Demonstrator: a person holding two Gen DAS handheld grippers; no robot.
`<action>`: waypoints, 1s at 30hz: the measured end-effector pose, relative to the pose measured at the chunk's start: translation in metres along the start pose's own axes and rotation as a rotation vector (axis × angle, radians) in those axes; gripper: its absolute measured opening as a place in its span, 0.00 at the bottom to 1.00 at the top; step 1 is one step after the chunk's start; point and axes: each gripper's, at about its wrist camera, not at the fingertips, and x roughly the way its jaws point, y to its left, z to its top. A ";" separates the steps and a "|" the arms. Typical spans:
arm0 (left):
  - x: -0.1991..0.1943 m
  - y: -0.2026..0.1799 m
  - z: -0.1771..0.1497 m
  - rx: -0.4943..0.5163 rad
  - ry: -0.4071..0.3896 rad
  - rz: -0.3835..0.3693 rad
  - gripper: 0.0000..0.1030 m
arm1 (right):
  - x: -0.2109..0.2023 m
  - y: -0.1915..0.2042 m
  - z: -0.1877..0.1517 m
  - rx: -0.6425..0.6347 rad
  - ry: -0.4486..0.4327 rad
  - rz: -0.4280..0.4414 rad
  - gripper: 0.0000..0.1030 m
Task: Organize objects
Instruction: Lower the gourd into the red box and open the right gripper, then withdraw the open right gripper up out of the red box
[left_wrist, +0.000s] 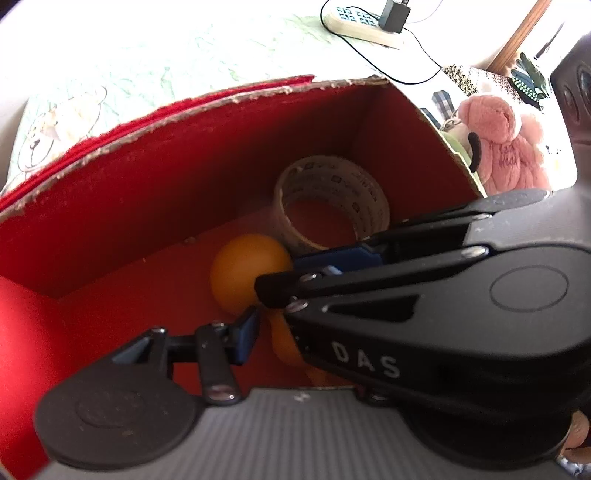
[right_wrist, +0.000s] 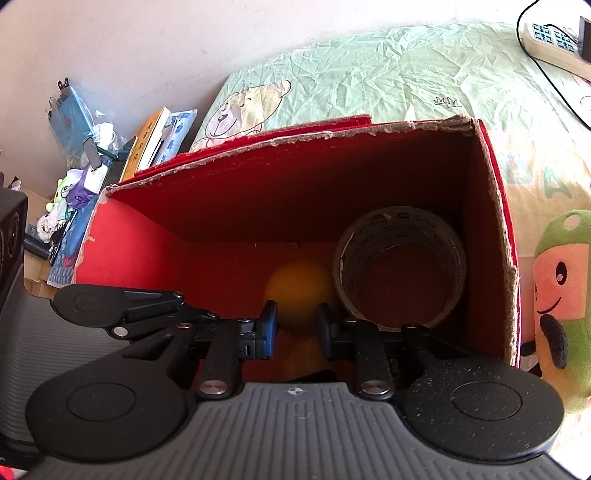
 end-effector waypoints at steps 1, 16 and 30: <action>0.000 0.000 0.000 0.000 -0.001 0.000 0.46 | 0.000 0.000 0.000 0.001 -0.002 0.002 0.26; -0.014 0.001 -0.007 0.013 -0.065 0.086 0.49 | -0.005 -0.002 -0.003 -0.002 -0.052 0.038 0.20; -0.019 0.032 -0.015 -0.050 -0.074 0.197 0.51 | -0.005 0.001 -0.003 -0.023 -0.058 0.047 0.07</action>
